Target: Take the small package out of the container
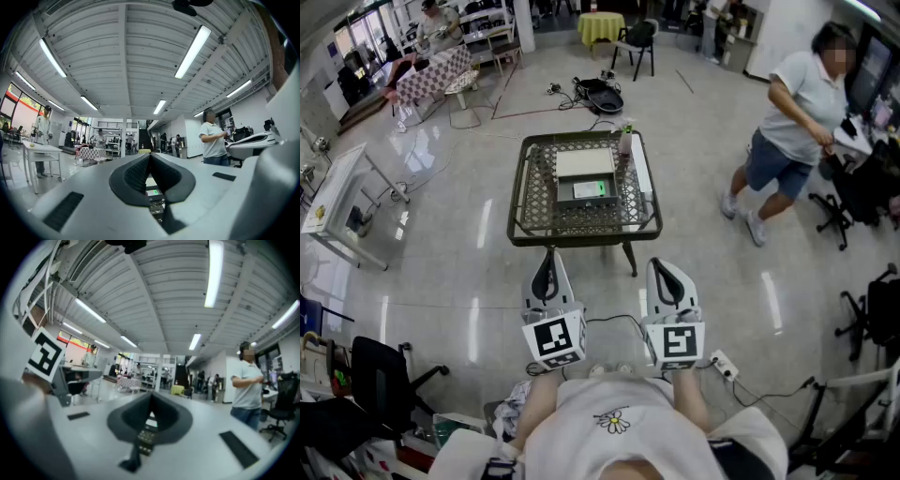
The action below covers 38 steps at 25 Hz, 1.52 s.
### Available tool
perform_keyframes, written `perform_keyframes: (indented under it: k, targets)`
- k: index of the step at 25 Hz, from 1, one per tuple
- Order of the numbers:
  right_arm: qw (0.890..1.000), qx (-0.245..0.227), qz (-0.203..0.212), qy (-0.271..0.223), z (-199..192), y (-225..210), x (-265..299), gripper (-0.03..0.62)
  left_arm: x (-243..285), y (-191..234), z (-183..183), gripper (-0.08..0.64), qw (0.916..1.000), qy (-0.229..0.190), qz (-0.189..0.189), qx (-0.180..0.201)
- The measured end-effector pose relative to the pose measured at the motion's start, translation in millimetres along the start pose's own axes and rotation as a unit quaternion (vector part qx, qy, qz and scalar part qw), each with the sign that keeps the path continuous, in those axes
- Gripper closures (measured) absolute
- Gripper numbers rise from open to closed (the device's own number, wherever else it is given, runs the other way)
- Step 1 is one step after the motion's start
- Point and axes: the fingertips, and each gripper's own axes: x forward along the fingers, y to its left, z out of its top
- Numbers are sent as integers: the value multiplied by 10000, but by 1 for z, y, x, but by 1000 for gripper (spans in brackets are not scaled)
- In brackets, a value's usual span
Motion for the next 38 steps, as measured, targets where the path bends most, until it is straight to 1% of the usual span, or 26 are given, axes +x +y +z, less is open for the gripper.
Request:
perform_keyframes:
  k: [8, 11, 15, 18, 20, 24, 27, 30, 33, 35, 38]
  targets:
    - [9999, 50, 1, 104, -7, 4, 6, 561, 1, 16, -7, 535, 9999, 83, 127, -44]
    - [9999, 117, 6, 114, -8, 0, 7, 561, 1, 12, -8, 535, 9999, 112, 129, -16]
    - [9995, 315, 7, -22, -7, -12, 7, 561, 6, 3, -9, 535, 9998, 115, 114, 103]
    - [9991, 420, 31, 66, -10, -18, 4, 561, 2, -5, -7, 535, 9997, 147, 123, 140]
    - [9990, 414, 78, 119, -12, -17, 0, 561, -2, -7, -4, 535, 9996, 140, 168, 163]
    - [9993, 322, 185, -31, -9, -25, 5, 561, 2, -11, -2, 535, 9994, 129, 230, 214]
    - [9985, 339, 344, 249, -29, -29, 0, 561, -4, -15, -5, 535, 9993, 184, 307, 134]
    - [9977, 381, 397, 397, -43, -35, 0, 561, -6, -17, 0, 535, 9992, 73, 378, 102]
    - [9977, 393, 422, 359, -41, -39, 0, 561, 0, -16, 3, 535, 9988, 20, 468, 113]
    - [9976, 320, 532, 303, -38, -41, 3, 561, 9, -17, 5, 535, 9987, -13, 494, 98]
    - [9970, 192, 696, 265, -39, -46, 12, 561, 23, -22, 13, 535, 9988, -175, 445, 120]
